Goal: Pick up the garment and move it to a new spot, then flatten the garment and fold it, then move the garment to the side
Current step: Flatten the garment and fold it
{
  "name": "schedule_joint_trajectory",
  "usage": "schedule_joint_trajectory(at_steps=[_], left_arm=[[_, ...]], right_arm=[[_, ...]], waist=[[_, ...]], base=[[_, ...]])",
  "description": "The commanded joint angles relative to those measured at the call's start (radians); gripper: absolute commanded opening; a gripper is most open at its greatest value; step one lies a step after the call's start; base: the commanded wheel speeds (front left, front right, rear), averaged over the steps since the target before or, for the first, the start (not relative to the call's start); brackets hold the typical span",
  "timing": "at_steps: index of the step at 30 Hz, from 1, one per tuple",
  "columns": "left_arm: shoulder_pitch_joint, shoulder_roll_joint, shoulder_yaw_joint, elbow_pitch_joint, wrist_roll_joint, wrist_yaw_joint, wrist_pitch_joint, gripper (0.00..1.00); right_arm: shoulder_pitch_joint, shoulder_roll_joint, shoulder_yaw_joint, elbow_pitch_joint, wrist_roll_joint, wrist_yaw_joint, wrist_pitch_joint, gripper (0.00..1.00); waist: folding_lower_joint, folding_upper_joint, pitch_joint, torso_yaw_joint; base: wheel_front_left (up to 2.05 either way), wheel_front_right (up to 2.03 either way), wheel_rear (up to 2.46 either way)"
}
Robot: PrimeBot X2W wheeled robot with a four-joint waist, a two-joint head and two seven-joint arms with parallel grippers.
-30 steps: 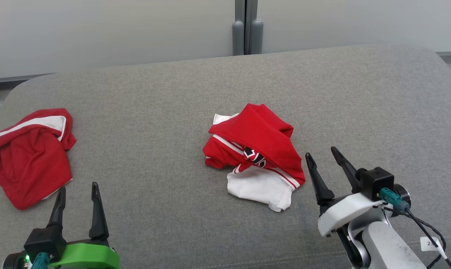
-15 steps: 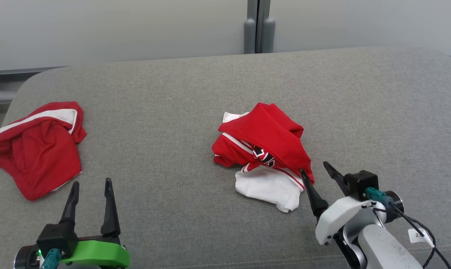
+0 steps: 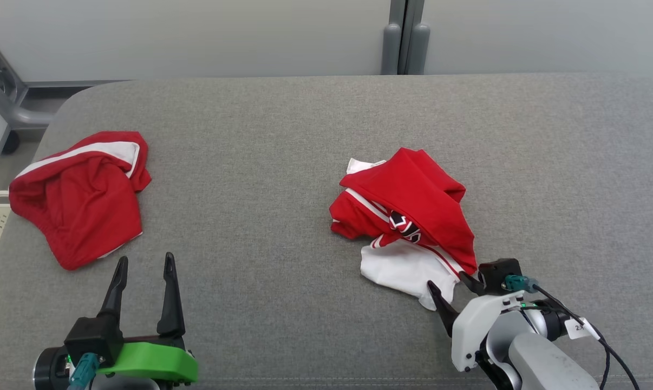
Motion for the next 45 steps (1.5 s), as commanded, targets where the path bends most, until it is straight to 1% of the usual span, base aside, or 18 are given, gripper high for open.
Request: schedule_joint_trajectory(at_steps=[1,7,8,9,10,11,12,13,18,21,26,30,36,40,45], left_arm=[[-0.014,-0.005,0.007,0.004,0.011,-0.008,-0.001,1.0],[-0.029,-0.013,0.015,0.014,0.02,-0.023,-0.001,1.0],[-0.03,-0.015,0.017,0.015,0.022,-0.025,-0.001,1.0],[-0.03,-0.015,0.017,0.015,0.022,-0.025,-0.001,1.0],[-0.03,-0.016,0.019,0.015,0.025,-0.027,-0.001,1.0],[-0.03,-0.017,0.021,0.016,0.026,-0.028,-0.001,1.0],[-0.029,-0.018,0.023,0.017,0.028,-0.03,-0.001,1.0],[-0.029,-0.019,0.025,0.019,0.028,-0.031,-0.001,1.0],[-0.024,-0.025,0.037,0.026,0.035,-0.034,-0.001,1.0],[-0.019,-0.029,0.042,0.027,0.035,-0.036,-0.002,1.0],[-0.015,-0.035,0.046,0.031,0.041,-0.042,-0.002,1.0],[-0.01,-0.037,0.048,0.034,0.043,-0.045,-0.002,1.0],[-0.002,-0.04,0.048,0.042,0.046,-0.051,-0.002,1.0],[0.0,-0.041,0.045,0.044,0.049,-0.054,-0.002,1.0],[0.003,-0.043,0.045,0.044,0.051,-0.059,-0.002,1.0]], right_arm=[[-0.024,0.002,0.014,0.033,0.014,0.0,-0.009,1.0],[-0.065,0.014,0.048,0.152,0.035,0.0,-0.024,1.0],[-0.07,0.018,0.053,0.175,0.041,0.0,-0.022,0.84],[-0.07,0.018,0.053,0.175,0.041,0.0,-0.022,0.84],[-0.074,0.02,0.06,0.197,0.039,0.0,-0.016,0.73],[-0.079,0.022,0.066,0.218,0.041,0.0,-0.019,0.49],[-0.085,0.022,0.071,0.236,0.04,0.0,-0.024,0.29],[-0.093,0.024,0.075,0.253,0.037,-0.001,-0.031,0.0],[-0.138,0.024,0.082,0.294,0.03,-0.001,-0.103,0.0],[-0.158,0.027,0.094,0.292,0.031,-0.001,-0.139,0.0],[-0.193,0.027,0.138,0.2,0.046,-0.001,-0.183,0.0],[-0.224,0.017,0.173,0.103,0.049,-0.001,-0.189,0.0],[-0.276,0.019,0.212,-0.076,0.065,-0.001,-0.19,0.0],[-0.334,0.024,0.236,-0.161,0.063,-0.001,-0.19,0.0],[-0.391,0.04,0.238,-0.249,0.053,-0.001,-0.19,0.0]], waist=[[0.0,0.0,0.005,0.015],[0.0,0.0,0.012,0.035],[0.0,0.0,0.013,0.038],[0.0,0.0,0.013,0.038],[0.0,0.0,0.014,0.04],[0.0,0.0,0.014,0.041],[0.0,0.0,0.014,0.043],[0.0,0.0,0.014,0.043],[0.0,0.0,0.004,0.04],[0.0,0.0,-0.003,0.034],[0.0,0.0,-0.014,0.025],[0.0,0.0,-0.021,0.02],[0.0,0.0,-0.041,0.019],[0.0,0.0,-0.051,0.025],[0.0,0.0,-0.058,0.04]], base=[[0.0,0.0,0.0],[0.0,0.0,0.0],[0.0,0.0,0.0],[0.0,0.0,0.0],[0.0,0.0,0.0],[0.0,0.0,0.0],[0.0,0.0,0.0],[0.0,0.0,0.0],[0.0,0.0,0.0],[0.0,0.0,0.0],[0.0,0.0,0.0],[0.0,0.0,0.0],[0.0,0.0,0.0],[0.0,0.0,0.0],[0.0,0.0,0.0]])
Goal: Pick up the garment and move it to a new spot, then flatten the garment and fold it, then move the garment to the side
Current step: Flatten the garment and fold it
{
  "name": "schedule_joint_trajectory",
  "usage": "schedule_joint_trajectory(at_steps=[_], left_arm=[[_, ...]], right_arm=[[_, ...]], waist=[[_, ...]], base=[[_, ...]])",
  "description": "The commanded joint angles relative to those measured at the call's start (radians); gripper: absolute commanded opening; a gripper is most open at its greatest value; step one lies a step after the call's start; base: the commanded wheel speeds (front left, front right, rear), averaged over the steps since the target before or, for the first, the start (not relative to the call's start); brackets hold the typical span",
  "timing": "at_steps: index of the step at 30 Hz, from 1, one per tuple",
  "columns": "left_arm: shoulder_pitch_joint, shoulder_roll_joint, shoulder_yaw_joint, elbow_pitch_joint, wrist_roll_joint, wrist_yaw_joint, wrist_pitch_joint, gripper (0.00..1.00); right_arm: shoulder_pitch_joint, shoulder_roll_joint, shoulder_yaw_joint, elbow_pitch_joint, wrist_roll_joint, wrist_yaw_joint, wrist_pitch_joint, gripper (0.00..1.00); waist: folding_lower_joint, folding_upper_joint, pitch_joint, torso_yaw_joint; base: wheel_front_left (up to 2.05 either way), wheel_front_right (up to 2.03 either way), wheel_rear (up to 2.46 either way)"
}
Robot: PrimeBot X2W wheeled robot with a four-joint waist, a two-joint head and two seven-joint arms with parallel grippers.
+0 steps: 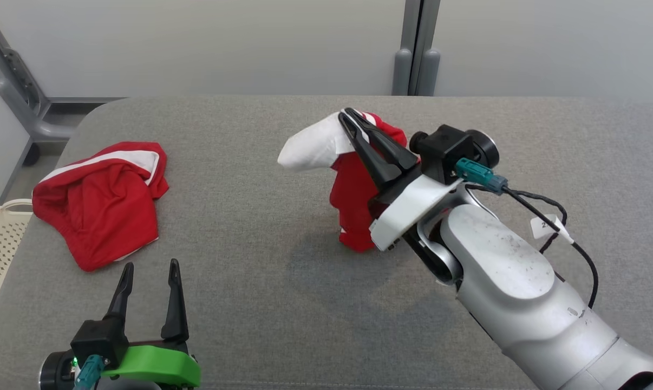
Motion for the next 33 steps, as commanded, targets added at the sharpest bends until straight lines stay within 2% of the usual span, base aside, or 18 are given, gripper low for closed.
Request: schedule_joint_trajectory(at_steps=[1,5,13,22,33], left_arm=[[0.009,0.0,0.003,0.001,0.005,-0.006,-0.002,1.0],[0.01,-0.001,0.01,0.004,0.008,-0.01,-0.002,1.0],[0.015,-0.002,0.016,-0.001,0.012,-0.008,-0.002,1.0],[0.0,-0.004,-0.002,0.005,0.006,-0.009,-0.002,1.0],[-0.003,-0.005,-0.015,0.007,-0.003,-0.006,-0.002,1.0]], right_arm=[[-0.017,0.008,-0.005,-0.032,-0.004,-0.001,-0.005,0.0],[-0.021,0.016,-0.041,-0.09,-0.018,-0.001,-0.005,0.0],[0.004,0.011,-0.094,-0.052,-0.022,-0.001,-0.005,0.0],[-0.045,-0.066,-0.21,0.11,-0.058,-0.001,-0.005,0.0],[0.055,-0.144,-0.319,0.295,-0.07,-0.001,-0.005,0.0]], waist=[[0.0,0.0,-0.004,0.007],[0.0,0.0,-0.007,0.014],[0.0,0.0,-0.003,0.005],[0.0,0.0,0.008,-0.013],[0.0,0.0,0.02,-0.014]], base=[[0.0,0.0,0.0],[0.0,0.0,0.0],[0.0,0.0,0.0],[0.0,0.0,0.0],[0.0,0.0,0.0]])
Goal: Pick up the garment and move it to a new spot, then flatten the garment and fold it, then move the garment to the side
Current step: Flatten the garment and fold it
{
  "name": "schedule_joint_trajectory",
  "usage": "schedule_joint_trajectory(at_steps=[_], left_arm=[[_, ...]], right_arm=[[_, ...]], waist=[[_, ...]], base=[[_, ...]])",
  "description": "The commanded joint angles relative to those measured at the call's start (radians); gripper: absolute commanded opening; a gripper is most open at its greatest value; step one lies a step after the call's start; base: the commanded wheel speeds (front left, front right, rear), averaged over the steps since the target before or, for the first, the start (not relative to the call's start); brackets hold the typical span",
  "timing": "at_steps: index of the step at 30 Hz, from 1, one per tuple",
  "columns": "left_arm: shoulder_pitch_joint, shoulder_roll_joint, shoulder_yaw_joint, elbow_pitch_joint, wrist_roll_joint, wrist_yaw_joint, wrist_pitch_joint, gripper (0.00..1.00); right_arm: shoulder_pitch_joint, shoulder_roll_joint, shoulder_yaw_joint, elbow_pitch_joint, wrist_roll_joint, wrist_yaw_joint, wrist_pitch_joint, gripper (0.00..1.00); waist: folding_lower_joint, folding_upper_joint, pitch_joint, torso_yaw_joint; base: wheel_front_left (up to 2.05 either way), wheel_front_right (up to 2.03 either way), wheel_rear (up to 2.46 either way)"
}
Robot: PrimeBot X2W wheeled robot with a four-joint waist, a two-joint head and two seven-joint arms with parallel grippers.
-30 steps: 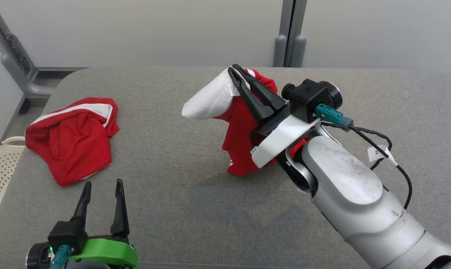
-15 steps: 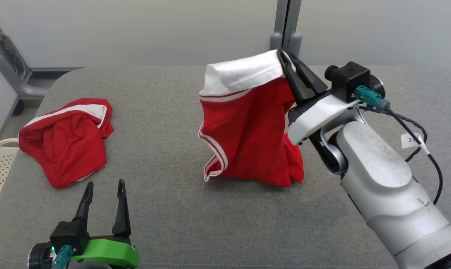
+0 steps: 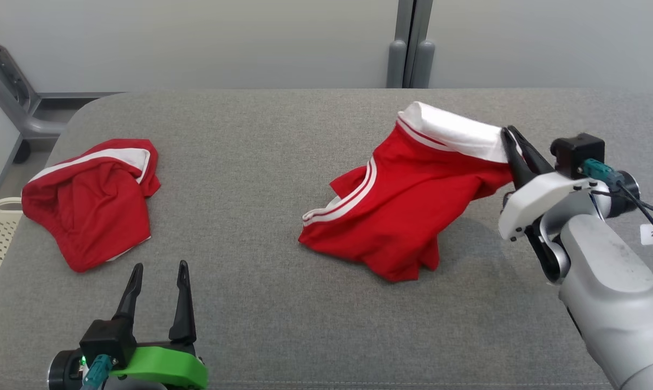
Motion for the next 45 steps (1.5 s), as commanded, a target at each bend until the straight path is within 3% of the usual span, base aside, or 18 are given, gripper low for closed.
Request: schedule_joint_trajectory(at_steps=[1,14,26,27,28,29,38,45], left_arm=[[-0.006,-0.001,0.001,0.0,-0.006,0.001,-0.002,1.0],[-0.02,0.0,-0.026,-0.006,-0.016,0.014,-0.002,1.0],[-0.036,0.0,-0.046,0.007,-0.032,0.019,-0.002,1.0],[-0.035,0.0,-0.047,0.007,-0.033,0.018,-0.002,1.0],[-0.034,0.0,-0.046,0.007,-0.033,0.019,-0.002,1.0],[-0.033,0.0,-0.045,0.006,-0.033,0.019,-0.002,1.0],[-0.034,0.0,-0.041,0.004,-0.031,0.018,-0.002,1.0],[-0.023,0.0,-0.039,0.008,-0.028,0.016,-0.002,1.0]], right_arm=[[0.02,-0.01,-0.014,0.015,-0.002,-0.002,-0.005,0.0],[0.168,-0.051,-0.251,0.123,-0.044,-0.002,-0.005,0.0],[0.218,0.008,-0.264,0.208,-0.058,-0.002,-0.005,0.0],[0.219,0.008,-0.269,0.199,-0.064,-0.002,-0.005,0.33],[0.221,0.006,-0.273,0.188,-0.069,-0.002,-0.005,0.94],[0.226,0.007,-0.277,0.177,-0.074,-0.002,-0.005,1.0],[0.303,0.028,-0.326,-0.075,-0.129,-0.002,-0.005,1.0],[0.365,0.057,-0.331,-0.191,-0.148,-0.002,-0.005,1.0]], waist=[[0.0,-0.0001,0.003,0.0],[0.0,-0.0001,0.029,-0.011],[0.0,-0.0001,0.041,-0.028],[0.0,-0.0001,0.041,-0.03],[0.0,-0.0001,0.041,-0.033],[0.0,-0.0001,0.041,-0.036],[0.0,-0.0001,0.035,-0.058],[0.0,-0.0001,0.017,-0.06]], base=[[0.0,0.0,0.0],[0.0,0.0,0.0],[0.0,0.0,0.0],[0.0,0.0,0.0],[0.0,0.0,0.0],[0.0,0.0,0.0],[0.0,0.0,0.0],[0.0,0.0,0.0]])
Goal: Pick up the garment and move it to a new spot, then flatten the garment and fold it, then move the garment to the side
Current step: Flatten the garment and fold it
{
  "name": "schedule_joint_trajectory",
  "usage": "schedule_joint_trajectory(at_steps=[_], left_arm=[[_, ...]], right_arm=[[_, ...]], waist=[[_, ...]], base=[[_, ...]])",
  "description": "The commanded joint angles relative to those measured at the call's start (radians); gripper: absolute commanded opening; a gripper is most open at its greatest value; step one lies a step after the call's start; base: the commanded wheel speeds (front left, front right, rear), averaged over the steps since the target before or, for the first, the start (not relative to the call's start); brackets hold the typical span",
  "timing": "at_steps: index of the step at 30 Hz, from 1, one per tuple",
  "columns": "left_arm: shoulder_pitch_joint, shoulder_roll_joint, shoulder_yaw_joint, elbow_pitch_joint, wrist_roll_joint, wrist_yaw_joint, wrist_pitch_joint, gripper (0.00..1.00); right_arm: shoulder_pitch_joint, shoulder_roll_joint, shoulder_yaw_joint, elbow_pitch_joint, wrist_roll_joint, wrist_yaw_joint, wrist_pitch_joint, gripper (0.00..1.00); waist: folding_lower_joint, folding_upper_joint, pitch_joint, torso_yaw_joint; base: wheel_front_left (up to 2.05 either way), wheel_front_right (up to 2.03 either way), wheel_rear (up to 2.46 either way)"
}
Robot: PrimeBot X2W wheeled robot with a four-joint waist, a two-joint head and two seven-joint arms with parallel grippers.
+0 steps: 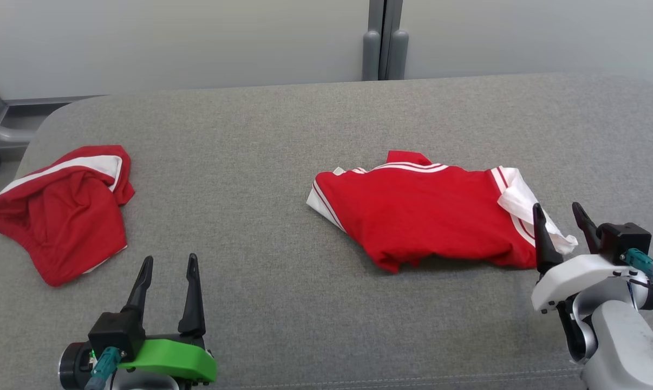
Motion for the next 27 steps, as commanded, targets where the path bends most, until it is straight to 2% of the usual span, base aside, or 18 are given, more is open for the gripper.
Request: schedule_joint_trajectory(at_steps=[1,8,15,27], left_arm=[[0.003,0.001,0.001,-0.001,0.002,-0.001,-0.002,1.0],[0.019,0.001,0.007,0.0,0.008,-0.007,-0.002,1.0],[0.021,0.001,0.004,-0.008,0.008,0.002,-0.002,1.0],[0.031,0.001,-0.007,-0.011,-0.001,0.008,-0.002,1.0]], right_arm=[[0.029,0.008,-0.002,-0.023,-0.009,-0.001,-0.005,1.0],[0.095,0.034,0.009,-0.09,-0.017,-0.001,-0.005,1.0],[0.08,0.028,0.059,-0.088,-0.002,-0.002,-0.005,1.0],[-0.018,0.008,0.17,-0.001,0.038,-0.001,0.008,1.0]], waist=[[0.0,0.0,-0.007,0.001],[0.0,0.0,-0.024,0.006],[0.0,0.0,-0.032,0.009],[0.0,0.0,-0.038,0.032]], base=[[0.0,0.0,0.0],[0.0,0.0,0.0],[0.0,0.0,0.0],[0.0,0.0,0.0]])
